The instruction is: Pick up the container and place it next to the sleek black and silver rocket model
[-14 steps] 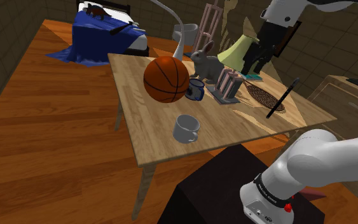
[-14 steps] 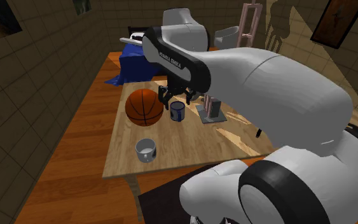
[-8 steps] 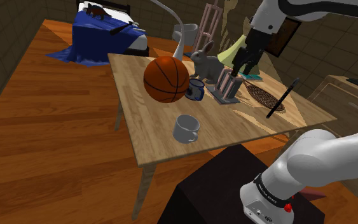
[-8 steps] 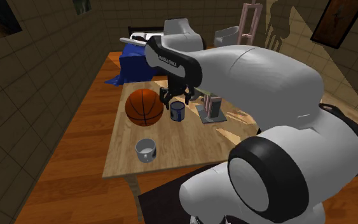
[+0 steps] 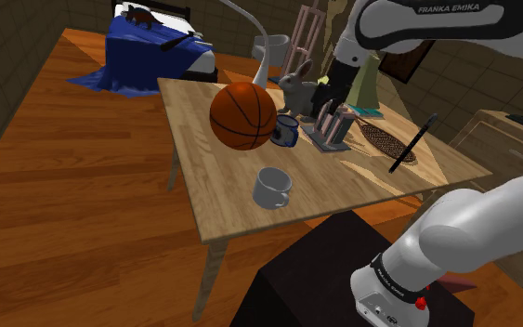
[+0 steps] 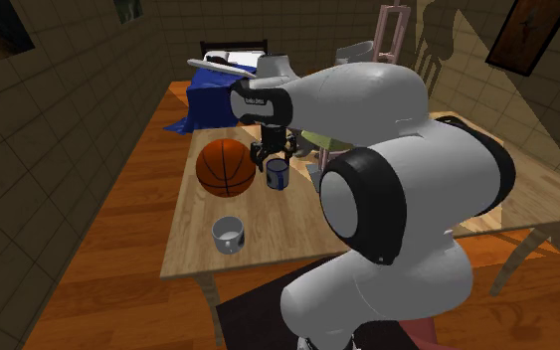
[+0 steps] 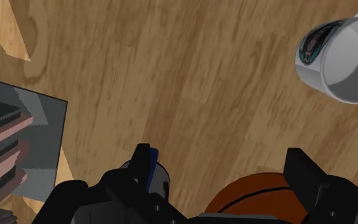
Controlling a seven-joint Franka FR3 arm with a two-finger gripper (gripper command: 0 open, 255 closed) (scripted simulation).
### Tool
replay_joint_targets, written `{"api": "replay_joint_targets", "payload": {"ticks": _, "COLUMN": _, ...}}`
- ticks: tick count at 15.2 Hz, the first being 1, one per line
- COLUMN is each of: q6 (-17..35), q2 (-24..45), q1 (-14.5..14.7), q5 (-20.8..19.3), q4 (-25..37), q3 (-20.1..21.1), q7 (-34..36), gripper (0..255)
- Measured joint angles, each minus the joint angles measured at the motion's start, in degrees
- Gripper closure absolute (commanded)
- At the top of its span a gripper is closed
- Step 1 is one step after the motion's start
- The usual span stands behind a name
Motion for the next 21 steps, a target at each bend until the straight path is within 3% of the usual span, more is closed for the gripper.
{"api": "replay_joint_targets", "payload": {"ticks": 5, "q6": 6.9, "q2": 9.3, "q1": 0.0, "q5": 0.4, "q4": 3.1, "q3": -1.3, "q7": -2.5, "gripper": 0}}
{"api": "replay_joint_targets", "payload": {"ticks": 15, "q6": 16.9, "q2": 30.6, "q1": -1.1, "q5": 3.4, "q4": 16.3, "q3": -3.3, "q7": -8.8, "gripper": 0}}
{"api": "replay_joint_targets", "payload": {"ticks": 21, "q6": 21.8, "q2": 34.1, "q1": -1.8, "q5": 4.5, "q4": 19.5, "q3": -4.0, "q7": -10.1, "gripper": 0}}
